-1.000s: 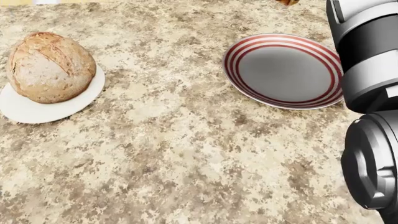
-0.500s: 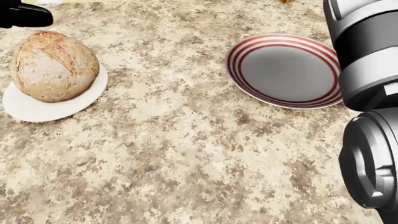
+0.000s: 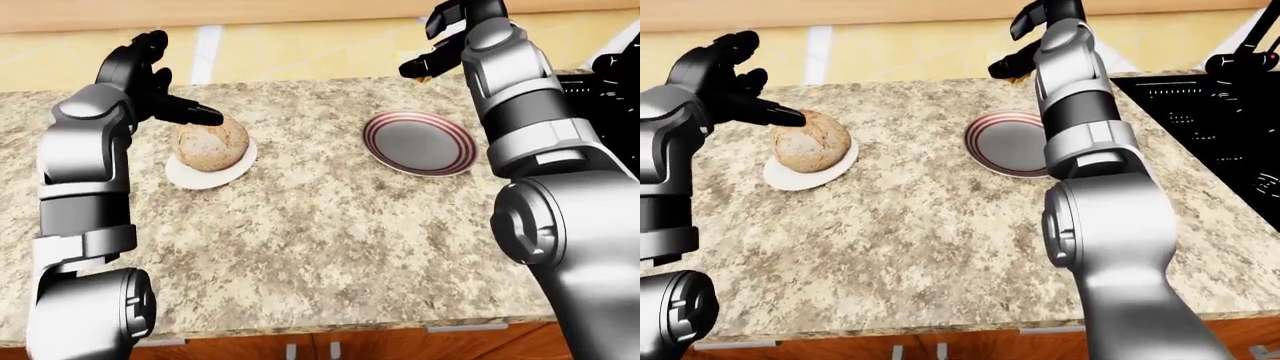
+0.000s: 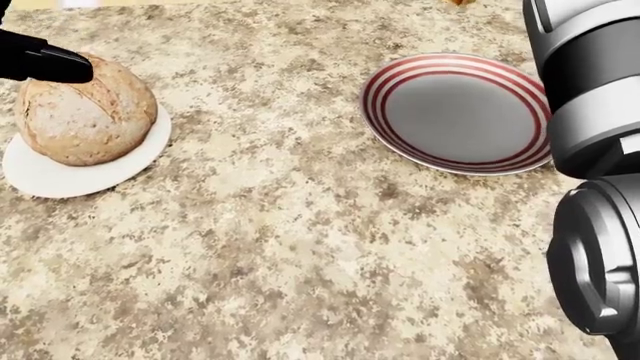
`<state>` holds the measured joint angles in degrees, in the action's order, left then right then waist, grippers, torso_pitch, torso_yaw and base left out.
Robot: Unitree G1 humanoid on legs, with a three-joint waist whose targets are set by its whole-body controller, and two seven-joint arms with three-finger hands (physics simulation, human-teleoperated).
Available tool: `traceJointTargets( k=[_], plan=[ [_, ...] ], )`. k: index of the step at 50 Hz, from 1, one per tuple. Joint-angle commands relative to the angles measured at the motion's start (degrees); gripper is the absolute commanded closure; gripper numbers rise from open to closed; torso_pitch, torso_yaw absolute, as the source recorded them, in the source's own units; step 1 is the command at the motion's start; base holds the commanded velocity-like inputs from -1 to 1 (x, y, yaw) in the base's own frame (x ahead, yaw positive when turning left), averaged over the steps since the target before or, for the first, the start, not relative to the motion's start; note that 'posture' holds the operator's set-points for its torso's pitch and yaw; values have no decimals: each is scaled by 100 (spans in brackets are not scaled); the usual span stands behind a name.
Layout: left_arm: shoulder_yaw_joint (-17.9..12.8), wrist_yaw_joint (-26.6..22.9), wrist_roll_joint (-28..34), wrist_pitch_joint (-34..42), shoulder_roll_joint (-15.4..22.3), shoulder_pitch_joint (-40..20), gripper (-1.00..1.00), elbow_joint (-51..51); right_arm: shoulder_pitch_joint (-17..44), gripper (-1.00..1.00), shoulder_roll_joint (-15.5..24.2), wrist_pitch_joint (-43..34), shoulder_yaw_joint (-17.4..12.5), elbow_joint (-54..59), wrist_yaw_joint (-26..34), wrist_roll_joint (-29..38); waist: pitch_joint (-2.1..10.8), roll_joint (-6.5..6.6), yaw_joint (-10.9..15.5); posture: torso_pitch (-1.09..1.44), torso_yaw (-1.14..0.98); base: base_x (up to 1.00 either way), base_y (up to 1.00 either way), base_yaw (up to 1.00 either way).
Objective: Place all breads on the cutting board.
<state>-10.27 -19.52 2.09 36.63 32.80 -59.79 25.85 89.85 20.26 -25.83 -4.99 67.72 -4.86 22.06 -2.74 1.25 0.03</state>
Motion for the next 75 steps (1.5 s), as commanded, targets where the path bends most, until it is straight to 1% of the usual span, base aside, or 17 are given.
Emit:
traceJointTargets(
  k=[1,14,34,35,38,39,40,44,45,47,51,63,68,75],
  plan=[
    [-71,-57,102,-170,82,-211,-100,-174,252,100,76,152,-2,-239,-39,29,194,10,1,0,0,0,0,0],
    [-66,-279,427,-462,-21,-10,-100,-57,181,100,82,127,-14,-321,-40,7,203,-13,4,0,0,0,0,0],
    [-41,-434,807,-750,-57,-13,-99,63,77,100,114,93,-26,-444,-50,-51,216,-25,14,0,0,0,0,0],
    [-49,-439,814,-759,-57,-13,-88,77,74,100,119,98,-28,-448,-47,-54,216,-25,13,0,0,0,0,0],
    [-34,-485,868,-817,-44,-23,-87,132,58,100,123,71,-28,-491,-42,-61,216,-28,13,0,0,0,0,0],
    [-33,-495,884,-828,-43,-28,-82,144,52,100,125,62,-31,-507,-42,-65,215,-29,14,0,0,0,0,0],
    [-34,-498,897,-834,-42,-47,-73,163,51,100,125,56,-29,-516,-41,-66,216,-30,15,0,0,0,0,0],
    [-24,-508,962,-956,-51,-56,-62,285,49,100,149,48,-30,-538,-32,-70,215,-33,16,0,0,0,0,0],
    [-17,-508,984,-979,-51,-67,-53,313,49,100,159,44,-36,-541,-31,-74,215,-34,16,0,0,0,0,0],
    [-6,-505,1017,-1041,-66,-85,-53,379,36,100,169,50,-36,-542,-33,-75,216,-35,19,0,0,0,0,0],
    [15,-491,1092,-1141,-88,-109,-62,473,24,100,175,29,-37,-570,-26,-79,217,-40,19,0,0,0,0,0],
    [20,-495,1230,-1335,-127,-108,-62,595,-38,100,204,-13,-38,-676,11,-85,223,-48,21,0,0,0,0,0],
    [32,-462,1309,-1551,-96,-102,-65,765,-55,100,190,-13,-35,-690,11,-88,226,-49,19,0,0,0,0,0],
    [49,-380,1442,-1888,-33,-256,-68,1221,-115,100,177,-10,-38,-738,19,-98,231,-50,21,0,0,0,0,0]
  ],
)
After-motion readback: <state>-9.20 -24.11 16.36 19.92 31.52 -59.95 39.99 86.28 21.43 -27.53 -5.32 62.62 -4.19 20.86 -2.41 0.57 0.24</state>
